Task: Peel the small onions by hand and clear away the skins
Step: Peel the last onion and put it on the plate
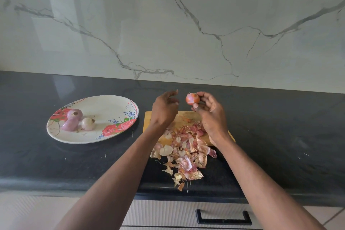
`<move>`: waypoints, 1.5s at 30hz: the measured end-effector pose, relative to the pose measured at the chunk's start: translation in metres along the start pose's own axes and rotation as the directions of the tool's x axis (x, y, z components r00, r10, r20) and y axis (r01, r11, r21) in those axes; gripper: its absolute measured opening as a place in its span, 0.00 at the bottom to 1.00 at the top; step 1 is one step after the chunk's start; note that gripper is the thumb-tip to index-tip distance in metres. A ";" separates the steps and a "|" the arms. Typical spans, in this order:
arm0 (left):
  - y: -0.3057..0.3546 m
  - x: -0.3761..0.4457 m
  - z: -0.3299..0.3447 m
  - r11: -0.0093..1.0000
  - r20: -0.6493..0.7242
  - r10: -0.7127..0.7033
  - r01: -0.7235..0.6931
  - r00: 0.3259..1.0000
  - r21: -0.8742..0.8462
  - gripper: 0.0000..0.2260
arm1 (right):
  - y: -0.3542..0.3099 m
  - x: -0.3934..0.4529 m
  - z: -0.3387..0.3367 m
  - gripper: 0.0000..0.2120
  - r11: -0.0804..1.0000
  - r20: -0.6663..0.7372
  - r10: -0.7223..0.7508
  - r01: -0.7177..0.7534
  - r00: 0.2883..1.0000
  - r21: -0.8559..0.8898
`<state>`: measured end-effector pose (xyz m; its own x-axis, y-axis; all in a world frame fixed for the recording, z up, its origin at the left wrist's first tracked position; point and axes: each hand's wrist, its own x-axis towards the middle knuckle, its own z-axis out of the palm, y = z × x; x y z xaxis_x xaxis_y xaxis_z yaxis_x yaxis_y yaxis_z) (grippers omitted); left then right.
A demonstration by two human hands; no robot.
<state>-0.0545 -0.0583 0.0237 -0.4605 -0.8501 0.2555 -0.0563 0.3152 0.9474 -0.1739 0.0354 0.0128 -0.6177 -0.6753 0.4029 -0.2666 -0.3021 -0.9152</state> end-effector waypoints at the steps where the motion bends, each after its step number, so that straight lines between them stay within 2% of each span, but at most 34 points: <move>1: 0.003 -0.001 -0.001 0.989 0.038 -0.041 0.046 0.998 -0.142 0.15 | -0.001 -0.001 0.000 0.18 1.000 0.016 0.004 -0.004 1.000 -0.002; 3: 0.011 -0.002 -0.003 0.916 0.176 -0.131 0.187 0.976 -0.354 0.12 | -0.003 -0.002 0.001 0.17 1.000 0.045 0.021 -0.022 0.999 0.011; 6: 0.015 -0.004 -0.003 0.868 0.323 -0.178 0.303 0.929 -0.393 0.15 | -0.005 -0.002 0.001 0.16 0.998 0.073 0.050 -0.053 0.996 0.030; 8: 0.015 -0.004 -0.005 0.836 0.313 -0.200 0.328 0.929 -0.439 0.14 | -0.007 -0.003 0.001 0.16 0.996 0.086 0.066 -0.070 0.994 0.047; 10: 0.013 -0.002 -0.006 0.810 0.248 -0.237 0.331 0.940 -0.484 0.11 | -0.008 -0.003 0.000 0.16 0.995 0.094 0.073 -0.079 0.993 0.060; 12: 0.008 0.002 -0.007 0.832 0.150 -0.263 0.303 0.953 -0.466 0.07 | -0.009 -0.003 0.000 0.15 0.994 0.094 0.079 -0.086 0.992 0.071; 15: 0.004 0.005 -0.006 0.887 0.048 -0.286 0.283 0.957 -0.364 0.11 | -0.009 -0.002 0.000 0.14 0.988 0.101 0.099 -0.110 0.990 0.107; 17: 0.004 0.004 -0.007 0.909 0.012 -0.282 0.271 0.959 -0.316 0.04 | -0.008 -0.001 -0.001 0.12 0.983 0.118 0.126 -0.140 0.985 0.120; 18: 0.005 0.004 -0.007 0.902 0.006 -0.299 0.285 0.954 -0.325 0.04 | -0.008 -0.001 -0.002 0.12 0.979 0.130 0.142 -0.159 0.981 0.130; 20: 0.005 0.004 -0.008 0.881 0.027 -0.320 0.308 0.947 -0.360 0.04 | -0.007 -0.001 -0.002 0.11 0.958 0.165 0.178 -0.210 0.970 0.196; 22: 0.004 0.005 -0.009 0.882 0.044 -0.311 0.306 0.949 -0.359 0.10 | -0.010 -0.002 -0.002 0.11 0.918 0.208 0.208 -0.264 0.956 0.297; 25: 0.006 0.003 -0.010 0.909 0.014 -0.294 0.284 0.956 -0.304 0.01 | -0.013 -0.003 0.001 0.10 0.891 0.209 0.232 -0.294 0.950 0.347; 26: 0.007 0.003 -0.011 0.900 0.029 -0.308 0.301 0.951 -0.316 0.02 | -0.013 -0.002 0.001 0.08 0.889 0.196 0.240 -0.296 0.951 0.351; 29: 0.013 0.002 -0.013 0.803 0.225 -0.343 0.409 0.912 -0.434 0.09 | -0.013 -0.001 0.000 0.05 0.896 0.166 0.235 -0.280 0.958 0.344; 32: 0.018 -0.001 -0.015 0.789 0.385 -0.324 0.471 0.864 -0.394 0.17 | -0.014 -0.003 -0.002 0.05 0.925 0.145 0.216 -0.250 0.966 0.286; 34: 0.018 -0.001 -0.015 0.787 0.419 -0.308 0.476 0.854 -0.392 0.16 | -0.012 -0.004 -0.003 0.04 0.963 0.105 0.210 -0.224 0.972 0.152; 37: 0.014 0.000 -0.013 0.739 0.411 -0.302 0.484 0.860 -0.469 0.11 | -0.011 -0.007 -0.004 0.03 0.978 -0.009 0.154 -0.154 0.988 -0.139; 39: 0.012 0.001 -0.011 0.728 0.385 -0.296 0.467 0.874 -0.502 0.08 | -0.012 -0.009 -0.003 0.02 0.964 -0.005 0.059 -0.059 0.998 -0.261; 42: 0.012 -0.002 -0.005 0.767 0.356 -0.261 0.416 0.897 -0.488 0.07 | -0.009 -0.012 -0.001 0.04 0.929 0.066 -0.070 0.089 0.995 -0.358; 45: 0.013 -0.005 0.000 0.813 0.343 -0.212 0.360 0.915 -0.457 0.05 | -0.004 -0.013 0.000 0.04 0.899 0.052 -0.158 0.165 0.986 -0.406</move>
<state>-0.0531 -0.0499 0.0343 -0.7135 -0.6998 -0.0336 0.1933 -0.2427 0.9506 -0.1648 0.0449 0.0110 -0.5288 -0.6532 0.5420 -0.6419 -0.1100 -0.7589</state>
